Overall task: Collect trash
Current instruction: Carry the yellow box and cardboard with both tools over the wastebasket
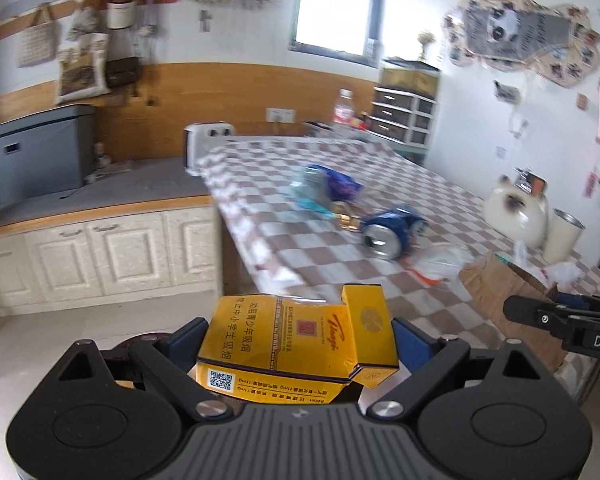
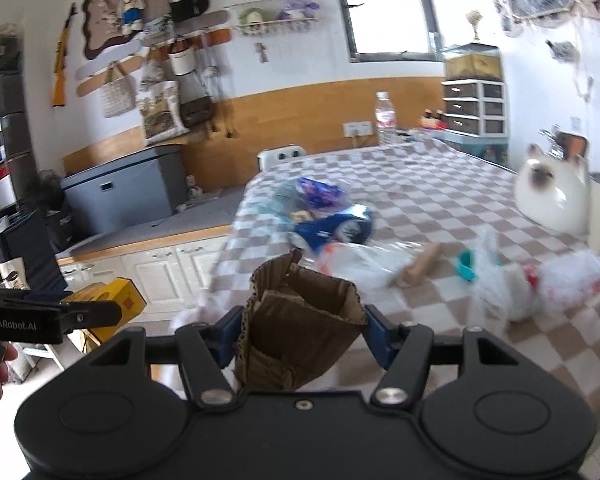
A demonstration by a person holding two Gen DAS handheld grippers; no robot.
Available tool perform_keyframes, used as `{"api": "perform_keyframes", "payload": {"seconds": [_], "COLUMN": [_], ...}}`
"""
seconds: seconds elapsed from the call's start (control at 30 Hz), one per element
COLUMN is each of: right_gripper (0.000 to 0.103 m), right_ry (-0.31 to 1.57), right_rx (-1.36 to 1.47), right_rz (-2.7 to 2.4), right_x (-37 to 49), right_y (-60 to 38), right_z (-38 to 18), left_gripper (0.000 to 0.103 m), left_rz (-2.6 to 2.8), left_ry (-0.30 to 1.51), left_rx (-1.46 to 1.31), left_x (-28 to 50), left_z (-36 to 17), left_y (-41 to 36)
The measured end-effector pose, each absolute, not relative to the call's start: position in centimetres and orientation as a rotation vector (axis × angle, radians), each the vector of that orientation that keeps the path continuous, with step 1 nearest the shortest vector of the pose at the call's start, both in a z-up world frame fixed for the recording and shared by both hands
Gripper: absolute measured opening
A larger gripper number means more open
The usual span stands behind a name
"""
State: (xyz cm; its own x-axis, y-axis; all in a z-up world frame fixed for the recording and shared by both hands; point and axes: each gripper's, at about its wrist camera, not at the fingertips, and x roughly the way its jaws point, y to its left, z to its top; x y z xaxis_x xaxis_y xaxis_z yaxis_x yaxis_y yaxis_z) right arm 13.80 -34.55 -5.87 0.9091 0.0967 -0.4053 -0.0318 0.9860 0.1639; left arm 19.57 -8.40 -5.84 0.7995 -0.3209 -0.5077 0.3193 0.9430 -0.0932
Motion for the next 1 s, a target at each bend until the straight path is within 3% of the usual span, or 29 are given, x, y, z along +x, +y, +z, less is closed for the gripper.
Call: {"api": "perform_keyframes", "payload": {"seconds": [0.53,1.0], "right_gripper": [0.064,0.064], "right_ry": [0.462,0.693], "right_rx": [0.068,0.026], "right_rz": [0.297,0.47], "right_x": [18.3,29.8], "right_y": [-22.8,-16.0], "right_z": [-4.7,-6.9], "left_gripper": [0.095,0.095], "left_rz": [-0.113,-0.052], "left_ry": [0.547,0.708], "left_rx": [-0.081,-0.149], "left_x": [18.8,26.5], "left_z": [-5.7,-8.7], "left_y": [4.1,9.0]}}
